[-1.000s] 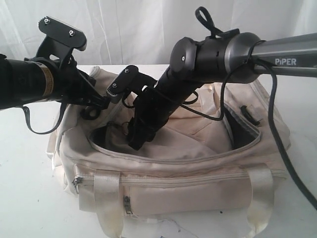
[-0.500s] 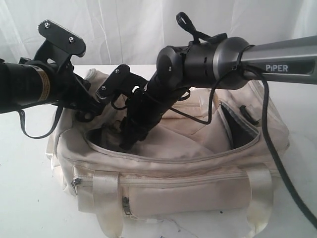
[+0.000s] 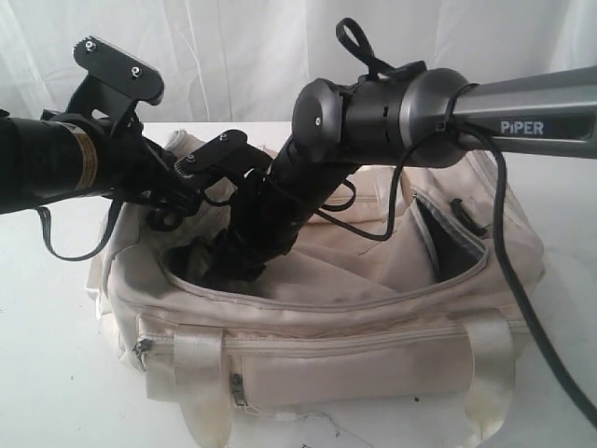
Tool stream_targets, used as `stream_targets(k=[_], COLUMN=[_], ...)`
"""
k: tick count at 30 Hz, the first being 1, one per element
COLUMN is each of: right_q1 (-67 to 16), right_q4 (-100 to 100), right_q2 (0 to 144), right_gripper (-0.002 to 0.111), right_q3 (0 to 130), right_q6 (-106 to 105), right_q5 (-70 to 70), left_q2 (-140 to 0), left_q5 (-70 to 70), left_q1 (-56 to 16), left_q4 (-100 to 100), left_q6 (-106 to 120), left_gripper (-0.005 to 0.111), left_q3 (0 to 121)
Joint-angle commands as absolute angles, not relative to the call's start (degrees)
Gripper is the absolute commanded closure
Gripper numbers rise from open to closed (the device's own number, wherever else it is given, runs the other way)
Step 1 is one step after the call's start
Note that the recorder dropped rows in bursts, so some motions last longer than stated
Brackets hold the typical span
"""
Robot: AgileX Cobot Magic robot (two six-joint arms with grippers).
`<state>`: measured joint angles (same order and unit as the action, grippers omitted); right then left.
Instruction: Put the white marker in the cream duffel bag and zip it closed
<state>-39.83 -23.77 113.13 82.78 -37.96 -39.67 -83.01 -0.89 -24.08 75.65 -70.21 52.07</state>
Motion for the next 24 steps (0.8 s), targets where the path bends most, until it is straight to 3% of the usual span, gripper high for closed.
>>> stream_targets(k=[1,12,16,20,24], right_q1=[-37.93,-33.68,-33.68,-30.09,-26.1], right_q4=[-22.27,-23.76,-35.11,-65.18,-68.66], right_q2=[110.35,105.91,104.6,104.02,103.45], right_gripper=[0.057,0.059,0.06,0.06,0.06], right_q3=[82.55,80.27,76.62,71.16,67.94], right_q6=[-41.22,-40.93,-48.68,-66.33,-67.95], right_q5=[-46.96,-51.95,-47.47,-40.86,-43.21], left_q2=[-81.52,-81.38,-81.38,-81.12,-80.32], left_q5=[0.0,0.0,0.0,0.9,1.33], left_q1=[-23.96,-23.96,-23.96,-23.96,-23.96], left_q4=[74.57,74.57,74.57,74.57,74.81], left_q6=[-73.25,-73.25,-73.25,-73.25,-73.25], left_gripper=[0.107,0.107,0.107,0.107,0.107], left_q3=[53.38,53.38,53.38,53.38,53.38])
